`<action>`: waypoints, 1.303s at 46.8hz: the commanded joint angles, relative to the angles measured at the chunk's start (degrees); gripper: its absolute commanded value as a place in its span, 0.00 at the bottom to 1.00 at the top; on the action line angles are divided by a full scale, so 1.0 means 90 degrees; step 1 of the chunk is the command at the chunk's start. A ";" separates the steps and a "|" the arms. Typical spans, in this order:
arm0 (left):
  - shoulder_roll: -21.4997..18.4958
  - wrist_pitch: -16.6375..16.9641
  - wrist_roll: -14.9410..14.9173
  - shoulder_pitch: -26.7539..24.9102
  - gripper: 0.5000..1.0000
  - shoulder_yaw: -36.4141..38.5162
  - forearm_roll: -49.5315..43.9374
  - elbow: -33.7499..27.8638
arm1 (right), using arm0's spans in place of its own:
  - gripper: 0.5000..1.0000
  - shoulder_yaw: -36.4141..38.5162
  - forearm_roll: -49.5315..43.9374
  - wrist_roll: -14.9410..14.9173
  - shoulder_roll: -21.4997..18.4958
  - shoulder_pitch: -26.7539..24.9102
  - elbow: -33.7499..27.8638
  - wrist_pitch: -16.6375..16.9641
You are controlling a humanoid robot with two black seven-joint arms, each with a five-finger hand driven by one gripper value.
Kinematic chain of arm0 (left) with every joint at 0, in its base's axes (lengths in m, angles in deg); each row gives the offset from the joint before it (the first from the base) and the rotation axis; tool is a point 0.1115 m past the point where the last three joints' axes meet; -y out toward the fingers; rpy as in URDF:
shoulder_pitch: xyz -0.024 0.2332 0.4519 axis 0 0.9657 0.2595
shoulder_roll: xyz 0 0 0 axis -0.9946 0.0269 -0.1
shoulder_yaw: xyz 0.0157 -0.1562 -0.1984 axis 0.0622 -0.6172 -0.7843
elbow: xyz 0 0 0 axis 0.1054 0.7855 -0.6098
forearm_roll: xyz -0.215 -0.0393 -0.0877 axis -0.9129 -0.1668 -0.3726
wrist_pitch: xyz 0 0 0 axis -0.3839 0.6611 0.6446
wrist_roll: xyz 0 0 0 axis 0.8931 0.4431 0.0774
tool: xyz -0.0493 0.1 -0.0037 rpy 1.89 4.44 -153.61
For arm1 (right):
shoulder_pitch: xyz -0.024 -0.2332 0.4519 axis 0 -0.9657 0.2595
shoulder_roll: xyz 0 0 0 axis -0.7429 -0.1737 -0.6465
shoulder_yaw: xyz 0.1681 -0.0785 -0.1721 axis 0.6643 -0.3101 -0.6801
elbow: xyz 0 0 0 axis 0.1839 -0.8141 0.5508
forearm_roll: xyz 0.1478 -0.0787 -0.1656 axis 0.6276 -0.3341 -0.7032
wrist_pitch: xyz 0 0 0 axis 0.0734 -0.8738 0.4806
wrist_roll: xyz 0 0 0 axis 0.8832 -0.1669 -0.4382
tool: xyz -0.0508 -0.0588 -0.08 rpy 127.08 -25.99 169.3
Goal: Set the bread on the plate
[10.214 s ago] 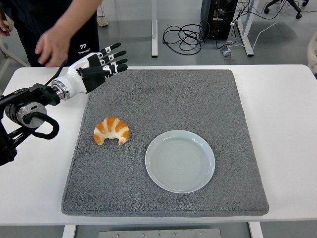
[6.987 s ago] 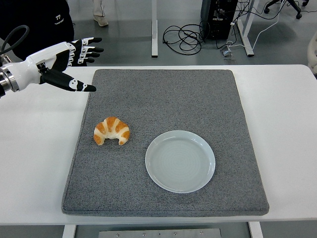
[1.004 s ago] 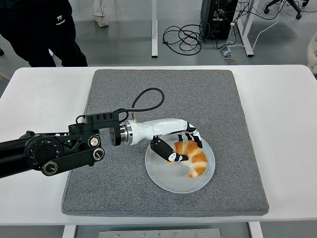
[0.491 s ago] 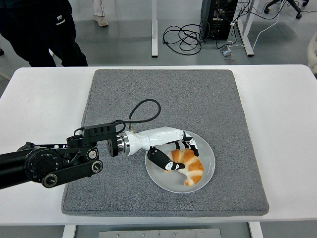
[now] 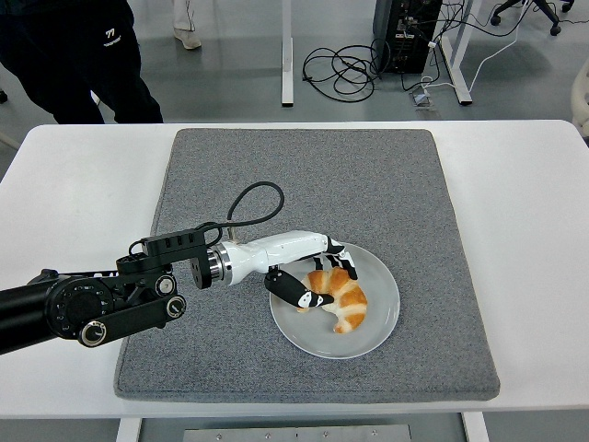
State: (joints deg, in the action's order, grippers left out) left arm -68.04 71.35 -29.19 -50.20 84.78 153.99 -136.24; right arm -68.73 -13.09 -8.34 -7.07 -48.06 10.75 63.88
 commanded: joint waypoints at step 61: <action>0.0010 0.0034 -0.0058 0.0076 0.74 -0.0024 -0.0831 -0.0272 | 1.00 0.0000 0.0000 0.0000 0.0000 0.0006 0.0000 -0.0002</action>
State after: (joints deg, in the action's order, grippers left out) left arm -67.71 71.61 -29.52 -49.43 84.64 146.67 -138.22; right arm -68.73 -13.08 -8.34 -7.07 -48.05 10.75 63.85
